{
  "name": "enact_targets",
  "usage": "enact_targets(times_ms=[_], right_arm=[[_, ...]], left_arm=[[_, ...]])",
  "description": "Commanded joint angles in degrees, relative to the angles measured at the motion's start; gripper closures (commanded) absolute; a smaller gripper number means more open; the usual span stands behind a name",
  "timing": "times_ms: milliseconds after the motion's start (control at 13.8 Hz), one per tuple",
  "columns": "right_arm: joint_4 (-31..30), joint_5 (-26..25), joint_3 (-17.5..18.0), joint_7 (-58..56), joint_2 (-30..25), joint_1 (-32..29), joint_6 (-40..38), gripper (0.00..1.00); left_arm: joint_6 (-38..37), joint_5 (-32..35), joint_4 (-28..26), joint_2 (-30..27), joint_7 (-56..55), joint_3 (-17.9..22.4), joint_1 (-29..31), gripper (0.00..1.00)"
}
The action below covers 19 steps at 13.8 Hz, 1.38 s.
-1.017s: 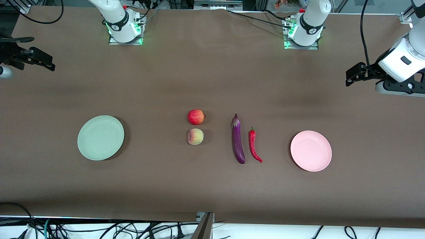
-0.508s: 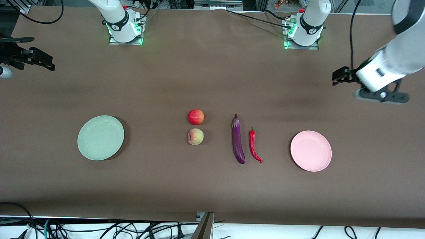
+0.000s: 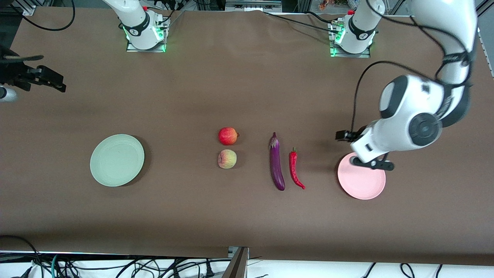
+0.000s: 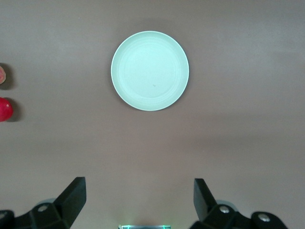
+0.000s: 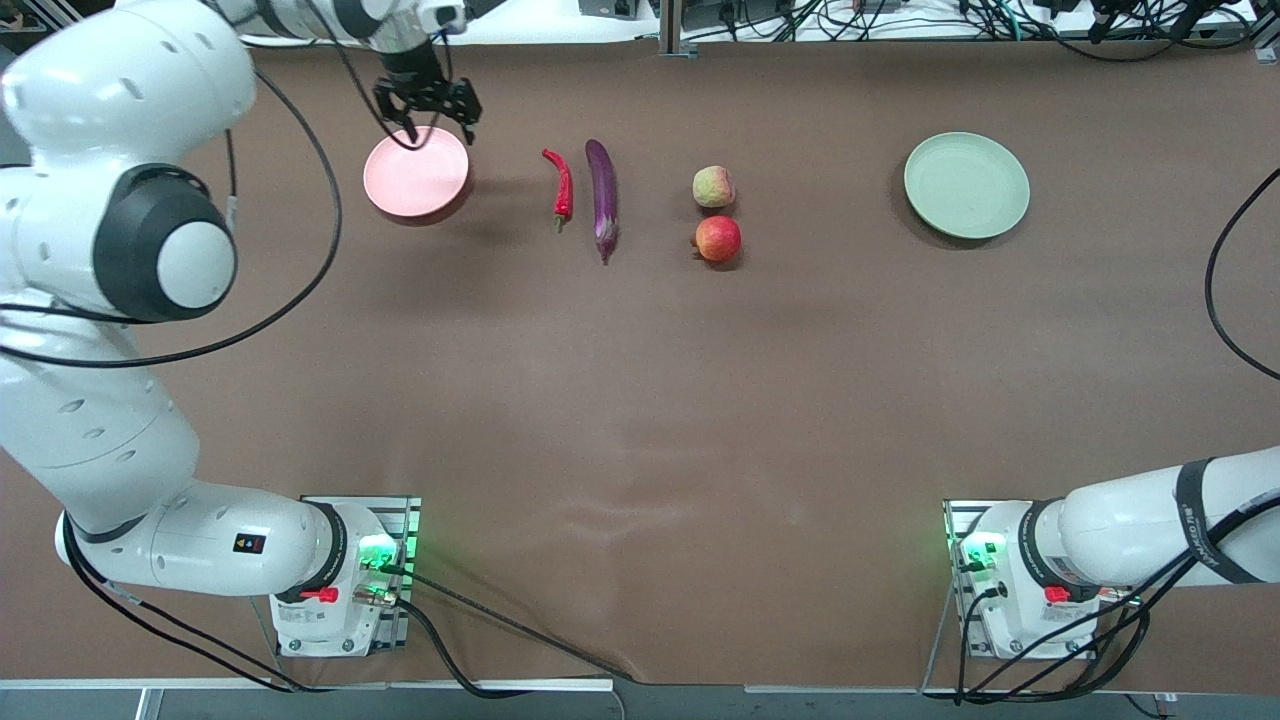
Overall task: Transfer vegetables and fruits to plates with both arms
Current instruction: 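Grasp the red chili with the left gripper while the right gripper reaches the apple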
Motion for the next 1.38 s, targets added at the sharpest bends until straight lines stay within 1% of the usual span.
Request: enact_targets(times_ms=[0, 218, 291, 436, 581, 654, 726, 799, 872, 944, 1162, 1235, 1307], right_arm=[[0.87, -1.09, 0.67, -0.77, 1.84, -0.09, 0.65, 0.0], [1.04, -0.82, 1.02, -0.86, 7.02, 0.52, 1.96, 0.0], [0.96, -0.56, 1.29, -0.78, 8.51, 1.66, 2.93, 0.0], [0.96, 1.54, 1.38, 0.45, 12.02, 4.99, 5.64, 0.0], [0.52, 2.43, 1.46, 6.66, 15.19, 7.2, 9.86, 0.0], [0.43, 2.69, 1.47, 8.96, 16.86, 9.47, 11.1, 0.0], [0.43, 2.78, 1.47, 10.46, 18.53, 11.41, 12.59, 0.0], [0.43, 2.87, 1.47, 12.56, 19.94, 12.82, 14.43, 0.0], [0.43, 3.39, 1.47, 14.85, 21.35, 14.75, 16.01, 0.0], [0.43, 3.92, 1.47, 17.57, 22.67, 17.29, 17.68, 0.0], [0.52, 5.15, 1.47, 30.47, 27.15, 24.41, 25.06, 0.0], [0.6, 6.2, 1.47, 34.08, 28.38, 25.83, 27.26, 0.0], [0.6, 7.08, 1.47, 36.55, 29.7, 27.32, 28.85, 0.0]], left_arm=[[8.69, -1.06, 2.27, 6.28, -6.36, 0.42, -3.53, 0.0], [19.15, -0.8, 1.75, 11.39, -12.51, 0.5, -7.83, 0.0], [21.01, -0.8, 1.66, 12.62, -13.83, 0.51, -9.07, 0.0], [24.35, -0.89, 1.57, 14.82, -14.37, 0.51, -9.26, 0.0], [25.77, -0.62, 1.57, 16.23, -14.37, 0.51, -9.96, 0.0], [26.21, -0.36, 1.57, 16.76, -14.37, 0.51, -9.96, 0.03], [26.3, -0.18, 1.57, 17.03, -14.02, 0.51, -9.96, 0.33], [26.3, -0.18, 1.57, 17.64, -14.02, 0.51, -10.05, 0.57], [26.48, -0.1, 1.74, 18.34, -13.93, 0.51, -10.74, 0.71], [27.17, -0.01, 1.74, 18.78, -13.76, 0.51, -11.01, 0.82], [27.36, -0.01, 1.74, 18.17, -11.75, 0.59, -10.67, 1.0], [26.75, -0.01, 1.83, 17.65, -11.21, 0.85, -10.58, 1.0], [24.91, 0.08, 1.74, 15.99, -11.21, 1.12, -9.88, 1.0]])
